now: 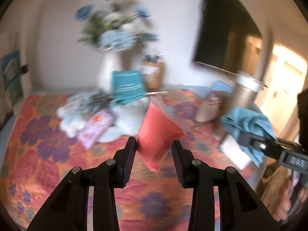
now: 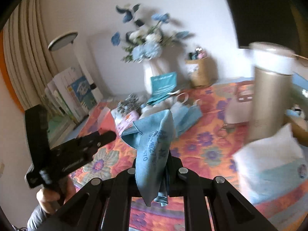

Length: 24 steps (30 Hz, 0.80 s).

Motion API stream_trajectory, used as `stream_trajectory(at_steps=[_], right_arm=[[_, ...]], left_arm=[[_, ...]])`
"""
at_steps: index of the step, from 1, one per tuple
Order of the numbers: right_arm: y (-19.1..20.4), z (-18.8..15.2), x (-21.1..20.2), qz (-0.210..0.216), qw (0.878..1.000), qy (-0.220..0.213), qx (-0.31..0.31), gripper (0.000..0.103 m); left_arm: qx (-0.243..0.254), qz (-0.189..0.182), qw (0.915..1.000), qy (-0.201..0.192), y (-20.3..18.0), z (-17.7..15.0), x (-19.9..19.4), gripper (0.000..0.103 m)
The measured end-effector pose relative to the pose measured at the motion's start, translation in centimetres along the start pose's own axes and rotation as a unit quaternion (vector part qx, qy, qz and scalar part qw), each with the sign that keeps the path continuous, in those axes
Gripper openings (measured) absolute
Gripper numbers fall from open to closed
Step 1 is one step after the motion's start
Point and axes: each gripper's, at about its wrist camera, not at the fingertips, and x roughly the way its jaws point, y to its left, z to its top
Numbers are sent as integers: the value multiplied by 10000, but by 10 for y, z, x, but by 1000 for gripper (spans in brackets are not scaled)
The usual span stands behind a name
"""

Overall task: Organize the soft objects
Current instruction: 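Lift and carry the red bag and blue cloth with both tools to the bowl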

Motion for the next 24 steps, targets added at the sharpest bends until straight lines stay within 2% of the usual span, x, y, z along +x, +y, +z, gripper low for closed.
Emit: stream_trajectory(at_steps=[8, 11, 13, 16, 18, 22, 24], right_arm=[[-71, 1, -55, -480, 9964, -192, 675, 11], [-101, -1, -76, -695, 9928, -304, 932, 11], [-123, -1, -90, -996, 9878, -328, 1150, 11], [-147, 0, -111, -1158, 9829, -513, 1335, 11], [-163, 1, -125, -1350, 9783, -656, 1426, 11], [-192, 8, -143, -1735, 9680, -792, 1633, 11], [-211, 15, -150, -1819, 9629, -887, 1785, 11]], left_arm=[[655, -813, 9945, 85, -95, 10, 0, 35], [817, -1255, 9886, 175, -130, 12, 5, 35], [955, -1489, 9840, 217, -153, 15, 6, 35], [1254, -1788, 9755, 256, -193, 21, 10, 35], [1370, -1839, 9729, 311, -216, 28, 15, 35], [1233, -1951, 9715, 537, -252, 51, 36, 35], [1285, -1895, 9723, 467, -268, 62, 44, 35]])
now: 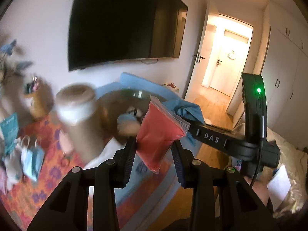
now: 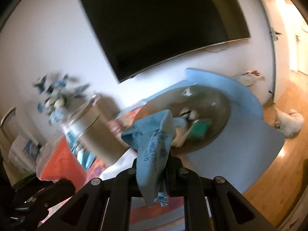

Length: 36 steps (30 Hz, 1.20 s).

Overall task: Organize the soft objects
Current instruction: 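Lift and carry the red bag and blue cloth with both tools to the bowl, then open both tools to drop the red bag and blue cloth into the bowl, then move both tools back over the items on the bedspread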

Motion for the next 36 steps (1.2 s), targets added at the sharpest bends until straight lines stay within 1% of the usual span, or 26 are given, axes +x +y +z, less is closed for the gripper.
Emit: stream_trajectory(at_steps=[2, 4, 6, 8, 9, 10, 11, 12, 13, 14, 15, 16, 17, 18, 19, 20, 24, 28, 30, 31, 32, 34, 36], right_arm=[[-12, 14, 3, -53, 9999, -58, 121, 11], [-25, 29, 10, -125, 9995, -75, 280, 11], [-41, 44, 23, -88, 9985, -6, 549, 11], [-55, 56, 35, -234, 9968, 105, 758, 11], [-62, 61, 43, -240, 9958, 171, 871, 11], [-69, 66, 53, -157, 9945, 261, 1001, 11], [-72, 70, 61, -97, 9935, 334, 1088, 11], [-77, 73, 69, -42, 9923, 408, 1170, 12], [-82, 77, 78, 40, 9908, 520, 1247, 17], [-85, 79, 84, 118, 9895, 608, 1303, 21], [-87, 80, 89, 216, 9880, 693, 1364, 27], [-90, 81, 92, 266, 9871, 721, 1405, 31], [-91, 82, 92, 242, 9873, 704, 1406, 32], [-93, 82, 90, 213, 9880, 675, 1376, 37], [-94, 82, 87, 208, 9887, 645, 1333, 42], [-94, 81, 84, 211, 9891, 615, 1320, 43], [-93, 76, 71, 277, 9896, 507, 1318, 44], [-80, 69, 58, 293, 9919, 474, 1140, 45], [-69, 61, 46, 453, 9926, 418, 1049, 46], [-63, 56, 40, 480, 9933, 392, 972, 55], [-57, 50, 33, 505, 9943, 339, 870, 59], [-44, 35, 21, 641, 9958, 273, 590, 61], [-30, 17, 15, 773, 9960, 390, 238, 61]], left_arm=[[25, 114, 9999, -7, -8, 15, 15, 35], [-100, 128, 9998, 76, -11, 29, 34, 35], [-132, 308, 9993, 144, -13, 39, 51, 35], [-124, 514, 9982, 267, -16, 48, 72, 35], [-80, 623, 9976, 293, -18, 51, 79, 35], [-69, 760, 9965, 330, -19, 55, 89, 35], [-104, 822, 9959, 357, -17, 58, 98, 39], [-161, 829, 9957, 388, -12, 62, 108, 46], [-186, 865, 9953, 388, -10, 64, 115, 58], [-180, 943, 9946, 396, -9, 65, 120, 76], [-183, 1040, 9937, 382, -9, 66, 123, 81], [-213, 1032, 9940, 307, -8, 67, 121, 83], [-236, 927, 9951, 252, -7, 66, 118, 83], [-275, 765, 9964, 225, -8, 66, 114, 83], [-293, 682, 9970, 216, -9, 67, 114, 83], [-298, 614, 9975, 196, -11, 67, 111, 83], [-233, 499, 9984, 97, -16, 65, 96, 83], [-191, 448, 9988, -43, -18, 55, 60, 83], [-183, 521, 9981, -274, -15, 45, 29, 83], [-186, 569, 9975, -385, -11, 38, 16, 84], [-202, 670, 9963, -490, -6, 27, 0, 88], [-319, 931, 9935, -578, 9, 8, -25, 90], [-436, 1065, 9920, -511, 28, -11, -49, 90]])
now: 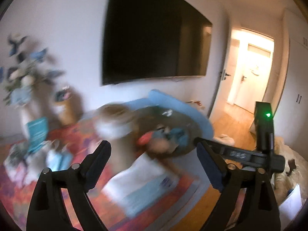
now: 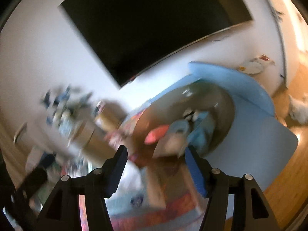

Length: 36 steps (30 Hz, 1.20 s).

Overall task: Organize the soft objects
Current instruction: 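Move both tools back over the items on the bedspread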

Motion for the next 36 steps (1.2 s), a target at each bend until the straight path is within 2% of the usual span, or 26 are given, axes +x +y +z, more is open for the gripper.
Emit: stream_trajectory(at_steps=[5, 8, 11, 15, 18, 20, 23, 27, 29, 32, 36], right_arm=[[52, -38, 2, 495, 9942, 274, -919, 61], [111, -60, 5, 427, 9819, 353, -1810, 62], [167, -82, 18, 177, 9685, 298, -2466, 85], [215, -108, 51, 524, 9584, 574, -2747, 86], [240, -128, 83, 425, 9506, 870, -2951, 86], [252, -141, 106, 366, 9461, 1114, -3019, 86], [266, -151, 144, 444, 9432, 1408, -2976, 86], [270, -163, 189, 178, 9444, 1576, -2881, 86], [267, -166, 205, 148, 9480, 1608, -2744, 86], [260, -173, 221, 163, 9541, 1575, -2541, 86], [257, -177, 235, -24, 9524, 1740, -2502, 86]], left_arm=[[-509, 715, 9961, -61, 73, -30, -42, 90], [-991, 1063, 9894, 3, 124, -45, -61, 90], [-1355, 1606, 9776, 102, 172, -62, -72, 90], [-1561, 2309, 9600, 262, 221, -93, -78, 90], [-1663, 2581, 9506, 464, 250, -114, -73, 90], [-1664, 2686, 9469, 603, 265, -126, -66, 90], [-1616, 2701, 9463, 742, 279, -139, -53, 90], [-1536, 2737, 9462, 787, 291, -151, -40, 90], [-1625, 2701, 9449, 883, 296, -155, -36, 90], [-1672, 2628, 9471, 769, 297, -155, -38, 90], [-1657, 2634, 9468, 822, 297, -156, -36, 90]])
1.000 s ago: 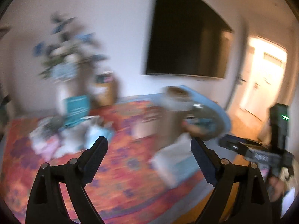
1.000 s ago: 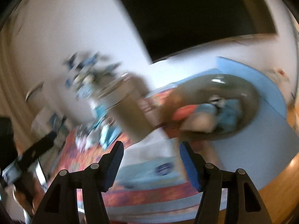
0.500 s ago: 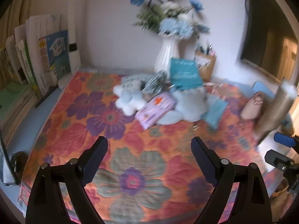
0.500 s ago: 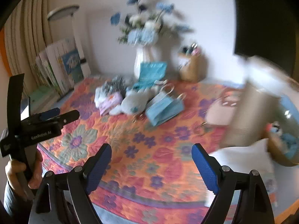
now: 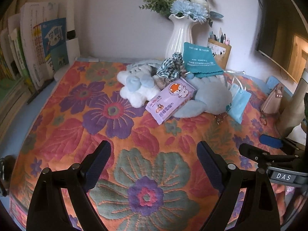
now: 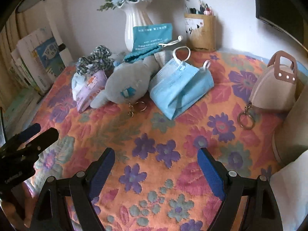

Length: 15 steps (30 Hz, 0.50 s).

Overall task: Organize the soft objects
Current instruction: 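Move both tools back over the items on the bedspread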

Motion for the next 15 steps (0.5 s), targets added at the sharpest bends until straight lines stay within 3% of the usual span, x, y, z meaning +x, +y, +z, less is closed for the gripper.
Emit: stream_trajectory(at_steps=[15], right_arm=[[1, 0, 7, -88, 9998, 180, -8, 97]], left_arm=[[-23, 43, 10000, 36, 0, -1, 0, 90]])
